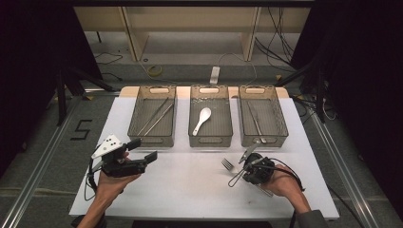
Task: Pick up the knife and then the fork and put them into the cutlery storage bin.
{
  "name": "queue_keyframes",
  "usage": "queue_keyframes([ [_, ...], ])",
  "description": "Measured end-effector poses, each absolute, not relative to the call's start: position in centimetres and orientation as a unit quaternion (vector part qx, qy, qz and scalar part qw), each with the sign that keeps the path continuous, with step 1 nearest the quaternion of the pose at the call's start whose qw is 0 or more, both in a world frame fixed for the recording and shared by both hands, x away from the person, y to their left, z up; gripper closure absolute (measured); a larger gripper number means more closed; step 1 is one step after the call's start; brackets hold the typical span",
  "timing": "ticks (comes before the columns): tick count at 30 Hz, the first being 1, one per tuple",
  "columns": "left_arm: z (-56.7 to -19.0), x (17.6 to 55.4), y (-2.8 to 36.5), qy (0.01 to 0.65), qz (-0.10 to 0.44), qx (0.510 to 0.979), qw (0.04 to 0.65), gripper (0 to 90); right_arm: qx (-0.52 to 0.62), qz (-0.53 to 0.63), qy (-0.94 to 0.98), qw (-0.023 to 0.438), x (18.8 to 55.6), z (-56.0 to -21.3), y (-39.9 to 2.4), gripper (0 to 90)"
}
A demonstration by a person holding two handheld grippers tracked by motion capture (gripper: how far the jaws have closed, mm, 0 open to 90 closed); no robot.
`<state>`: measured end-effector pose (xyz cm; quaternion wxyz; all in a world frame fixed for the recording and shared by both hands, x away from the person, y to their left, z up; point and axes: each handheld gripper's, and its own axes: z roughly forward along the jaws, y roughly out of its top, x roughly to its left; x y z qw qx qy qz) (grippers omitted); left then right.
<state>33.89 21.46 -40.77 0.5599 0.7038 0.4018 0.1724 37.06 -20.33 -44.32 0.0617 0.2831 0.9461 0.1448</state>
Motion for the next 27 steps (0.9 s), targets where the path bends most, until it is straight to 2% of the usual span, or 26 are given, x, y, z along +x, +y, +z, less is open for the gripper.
queue_keyframes([
  [27,-40.8,33.9,21.4,0.402,0.172,0.702,0.563,15.6,0.308,0.233,0.919,0.079,37.5,-41.5,-23.2,85.7],
])
